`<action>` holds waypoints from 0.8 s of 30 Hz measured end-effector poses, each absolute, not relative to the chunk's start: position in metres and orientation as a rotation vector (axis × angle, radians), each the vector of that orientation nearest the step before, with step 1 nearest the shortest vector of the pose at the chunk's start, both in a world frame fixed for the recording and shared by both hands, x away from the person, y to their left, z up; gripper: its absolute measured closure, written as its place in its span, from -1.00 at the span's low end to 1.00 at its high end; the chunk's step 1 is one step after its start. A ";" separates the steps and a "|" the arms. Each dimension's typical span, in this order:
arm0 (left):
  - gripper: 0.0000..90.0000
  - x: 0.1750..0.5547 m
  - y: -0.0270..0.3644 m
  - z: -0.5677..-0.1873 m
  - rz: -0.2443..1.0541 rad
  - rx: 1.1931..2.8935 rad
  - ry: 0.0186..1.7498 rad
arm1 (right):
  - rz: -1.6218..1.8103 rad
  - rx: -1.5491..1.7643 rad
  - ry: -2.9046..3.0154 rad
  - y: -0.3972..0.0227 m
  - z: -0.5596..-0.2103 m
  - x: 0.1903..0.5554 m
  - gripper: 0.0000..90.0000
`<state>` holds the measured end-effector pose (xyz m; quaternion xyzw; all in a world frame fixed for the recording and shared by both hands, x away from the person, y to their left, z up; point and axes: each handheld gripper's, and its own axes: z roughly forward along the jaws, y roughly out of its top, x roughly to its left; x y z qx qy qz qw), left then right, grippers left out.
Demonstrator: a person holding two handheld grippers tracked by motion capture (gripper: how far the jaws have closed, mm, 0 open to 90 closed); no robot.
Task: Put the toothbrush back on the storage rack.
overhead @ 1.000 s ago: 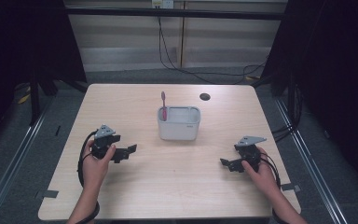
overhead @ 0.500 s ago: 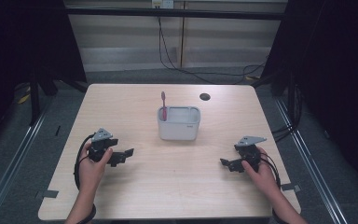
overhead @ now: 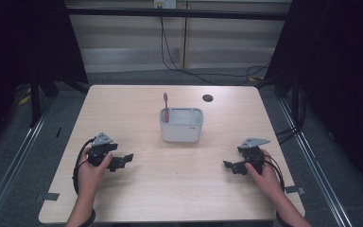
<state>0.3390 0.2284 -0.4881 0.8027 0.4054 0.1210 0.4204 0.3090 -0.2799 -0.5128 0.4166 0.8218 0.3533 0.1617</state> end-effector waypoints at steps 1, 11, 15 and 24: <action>-0.64 0.339 0.229 -0.489 0.304 2.013 1.012 | 1.008 1.189 2.346 -0.280 -0.513 0.309 -0.77; -0.64 0.338 0.231 -0.494 0.310 2.038 1.018 | 1.009 1.187 2.346 -0.280 -0.513 0.309 -0.77; -0.64 0.338 0.233 -0.495 0.312 2.043 1.023 | 1.012 1.187 2.347 -0.280 -0.513 0.309 -0.77; -0.64 0.337 0.234 -0.499 0.326 2.083 1.019 | 1.009 1.188 2.347 -0.280 -0.513 0.309 -0.77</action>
